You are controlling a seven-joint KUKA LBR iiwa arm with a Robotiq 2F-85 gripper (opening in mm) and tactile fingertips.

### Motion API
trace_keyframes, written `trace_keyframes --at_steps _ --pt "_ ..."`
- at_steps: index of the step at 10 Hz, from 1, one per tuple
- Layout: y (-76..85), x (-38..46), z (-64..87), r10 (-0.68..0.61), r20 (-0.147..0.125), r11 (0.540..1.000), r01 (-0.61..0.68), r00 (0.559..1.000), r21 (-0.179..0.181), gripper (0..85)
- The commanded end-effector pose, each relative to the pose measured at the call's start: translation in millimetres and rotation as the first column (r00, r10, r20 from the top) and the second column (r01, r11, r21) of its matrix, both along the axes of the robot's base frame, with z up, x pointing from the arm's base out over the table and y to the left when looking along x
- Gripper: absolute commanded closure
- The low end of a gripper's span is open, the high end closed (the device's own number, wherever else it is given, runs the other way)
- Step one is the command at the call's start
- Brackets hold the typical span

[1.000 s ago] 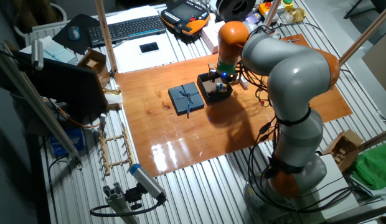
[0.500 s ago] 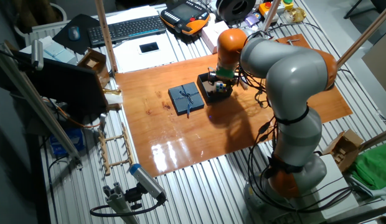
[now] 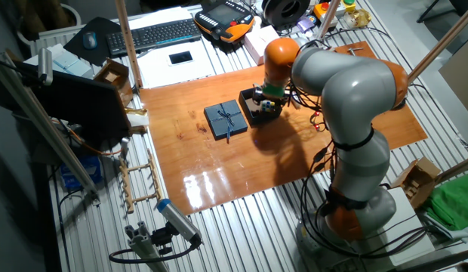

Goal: Take everything out of the gift box

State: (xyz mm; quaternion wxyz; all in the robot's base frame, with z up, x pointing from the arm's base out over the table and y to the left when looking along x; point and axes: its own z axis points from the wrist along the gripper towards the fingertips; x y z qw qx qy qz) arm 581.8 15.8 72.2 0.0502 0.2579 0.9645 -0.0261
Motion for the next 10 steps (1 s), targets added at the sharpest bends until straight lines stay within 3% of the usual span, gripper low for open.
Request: trace_keyframes --at_steps 1,10 --pt "-0.2 -0.2 -0.9 0.000 0.000 1.000 0.000 1.000 0.005 11.3" --pt "-1.0 -1.0 -10.8 0.002 0.014 1.000 -0.003 1.000 0.020 12.0"
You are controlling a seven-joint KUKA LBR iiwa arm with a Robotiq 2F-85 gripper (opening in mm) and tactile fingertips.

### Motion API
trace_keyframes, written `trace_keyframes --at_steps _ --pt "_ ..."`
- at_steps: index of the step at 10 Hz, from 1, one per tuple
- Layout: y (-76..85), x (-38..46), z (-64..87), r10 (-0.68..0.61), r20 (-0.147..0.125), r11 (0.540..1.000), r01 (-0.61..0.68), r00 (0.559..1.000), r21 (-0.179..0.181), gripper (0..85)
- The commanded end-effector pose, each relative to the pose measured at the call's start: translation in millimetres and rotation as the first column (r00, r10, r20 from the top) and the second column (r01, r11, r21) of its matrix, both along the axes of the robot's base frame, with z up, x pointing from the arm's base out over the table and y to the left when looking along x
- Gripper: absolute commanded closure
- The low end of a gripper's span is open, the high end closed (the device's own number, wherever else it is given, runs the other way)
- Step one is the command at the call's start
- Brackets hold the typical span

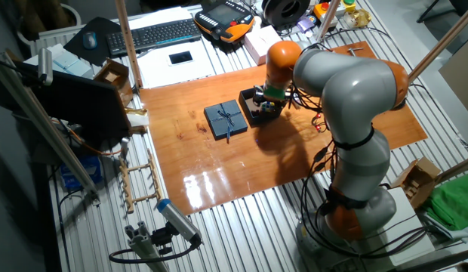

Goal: Take everything out of the gift box

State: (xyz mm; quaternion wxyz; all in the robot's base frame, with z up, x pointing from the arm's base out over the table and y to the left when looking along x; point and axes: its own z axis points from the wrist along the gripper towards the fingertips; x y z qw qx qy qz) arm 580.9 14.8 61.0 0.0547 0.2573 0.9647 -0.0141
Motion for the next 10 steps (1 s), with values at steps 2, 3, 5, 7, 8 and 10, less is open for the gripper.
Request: trace_keyframes --at_steps 2,3,5,7,8,10 --pt "0.0 0.4 -4.1 0.003 0.008 1.000 -0.003 1.000 0.002 14.3" --pt "0.0 0.5 -4.3 0.007 0.008 1.000 -0.007 1.000 0.003 16.0" --pt "0.5 0.9 -2.5 0.045 0.007 0.999 -0.045 0.999 0.002 39.3" --pt "0.9 1.7 -1.3 0.069 0.002 0.998 -0.069 0.998 0.004 76.7" --pt "1.6 2.0 0.5 0.073 -0.002 0.997 -0.073 0.997 0.007 84.0" --pt "3.3 2.2 10.1 0.073 -0.002 0.997 -0.073 0.997 0.006 84.0"
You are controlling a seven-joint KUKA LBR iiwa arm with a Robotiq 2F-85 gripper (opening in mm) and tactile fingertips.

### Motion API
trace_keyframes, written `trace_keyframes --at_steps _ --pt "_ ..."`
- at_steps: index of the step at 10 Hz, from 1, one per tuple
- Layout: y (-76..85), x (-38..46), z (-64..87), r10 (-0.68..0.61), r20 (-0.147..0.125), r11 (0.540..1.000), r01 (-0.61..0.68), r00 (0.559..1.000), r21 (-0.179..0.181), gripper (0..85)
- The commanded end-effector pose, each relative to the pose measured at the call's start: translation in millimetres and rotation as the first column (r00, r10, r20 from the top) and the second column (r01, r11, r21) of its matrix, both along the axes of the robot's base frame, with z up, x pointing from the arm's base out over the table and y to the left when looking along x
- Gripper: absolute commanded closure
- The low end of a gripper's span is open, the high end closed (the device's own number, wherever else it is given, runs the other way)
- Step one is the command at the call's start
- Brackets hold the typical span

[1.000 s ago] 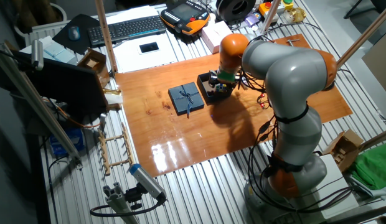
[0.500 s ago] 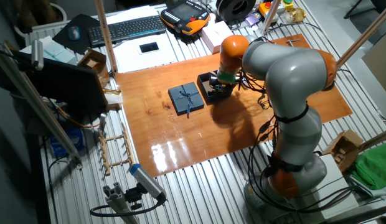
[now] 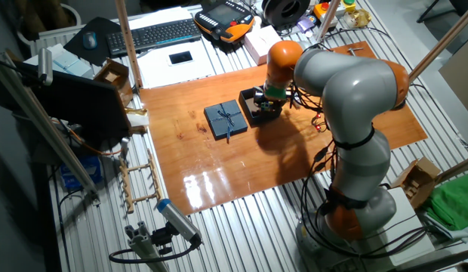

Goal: Take everything out of the gift box

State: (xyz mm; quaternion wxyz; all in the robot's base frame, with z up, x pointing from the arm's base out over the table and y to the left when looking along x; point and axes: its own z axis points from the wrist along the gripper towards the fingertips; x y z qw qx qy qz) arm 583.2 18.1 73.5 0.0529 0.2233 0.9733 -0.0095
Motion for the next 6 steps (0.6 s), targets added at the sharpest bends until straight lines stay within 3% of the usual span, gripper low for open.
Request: trace_keyframes --at_steps 1,3,6 --pt "0.6 0.4 7.2 -0.004 -0.003 1.000 0.004 1.000 0.003 84.0" --pt "2.6 0.3 32.3 -0.001 -0.009 1.000 0.001 1.000 0.012 84.0" --pt "-0.9 -3.5 58.1 0.024 -0.007 0.999 -0.024 1.000 0.033 84.0"
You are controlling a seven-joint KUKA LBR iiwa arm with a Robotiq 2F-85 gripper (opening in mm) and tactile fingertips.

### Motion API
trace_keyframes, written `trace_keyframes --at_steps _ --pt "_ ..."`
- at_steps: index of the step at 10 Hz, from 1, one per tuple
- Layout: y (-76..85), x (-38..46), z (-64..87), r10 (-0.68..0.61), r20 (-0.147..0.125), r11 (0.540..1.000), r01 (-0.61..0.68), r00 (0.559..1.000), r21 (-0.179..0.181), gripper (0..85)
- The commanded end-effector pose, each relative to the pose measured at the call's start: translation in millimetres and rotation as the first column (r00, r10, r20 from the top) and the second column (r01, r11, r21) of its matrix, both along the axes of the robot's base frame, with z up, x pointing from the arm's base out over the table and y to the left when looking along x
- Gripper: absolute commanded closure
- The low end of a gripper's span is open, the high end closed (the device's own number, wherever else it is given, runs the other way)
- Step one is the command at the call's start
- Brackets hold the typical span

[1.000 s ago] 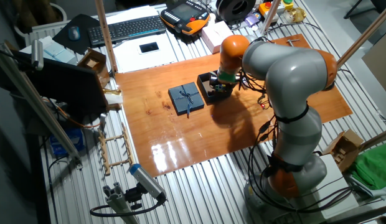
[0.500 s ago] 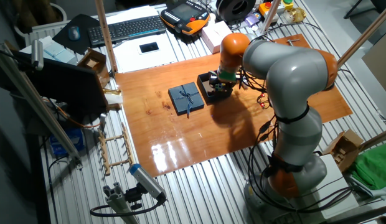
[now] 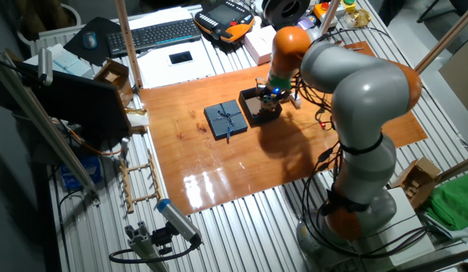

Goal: Take everything out of the gift box

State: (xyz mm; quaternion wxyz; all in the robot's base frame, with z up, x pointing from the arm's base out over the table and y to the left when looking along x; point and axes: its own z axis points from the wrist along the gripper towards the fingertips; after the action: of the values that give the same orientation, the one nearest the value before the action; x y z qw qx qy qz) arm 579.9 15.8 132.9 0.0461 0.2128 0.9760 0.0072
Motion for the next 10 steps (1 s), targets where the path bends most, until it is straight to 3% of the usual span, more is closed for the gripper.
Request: trace_keyframes --at_steps 1,4,8,10 --pt "-3.8 0.0 8.2 0.010 -0.001 1.000 -0.010 1.000 0.010 84.0" --pt "-19.9 -0.2 25.5 0.069 0.003 0.998 -0.069 0.998 -0.006 84.0" --pt "-54.9 -2.1 24.5 0.165 0.000 0.986 -0.165 0.986 -0.036 84.0" --pt "-75.5 -5.3 26.6 0.191 -0.020 0.980 -0.192 0.981 -0.046 84.0"
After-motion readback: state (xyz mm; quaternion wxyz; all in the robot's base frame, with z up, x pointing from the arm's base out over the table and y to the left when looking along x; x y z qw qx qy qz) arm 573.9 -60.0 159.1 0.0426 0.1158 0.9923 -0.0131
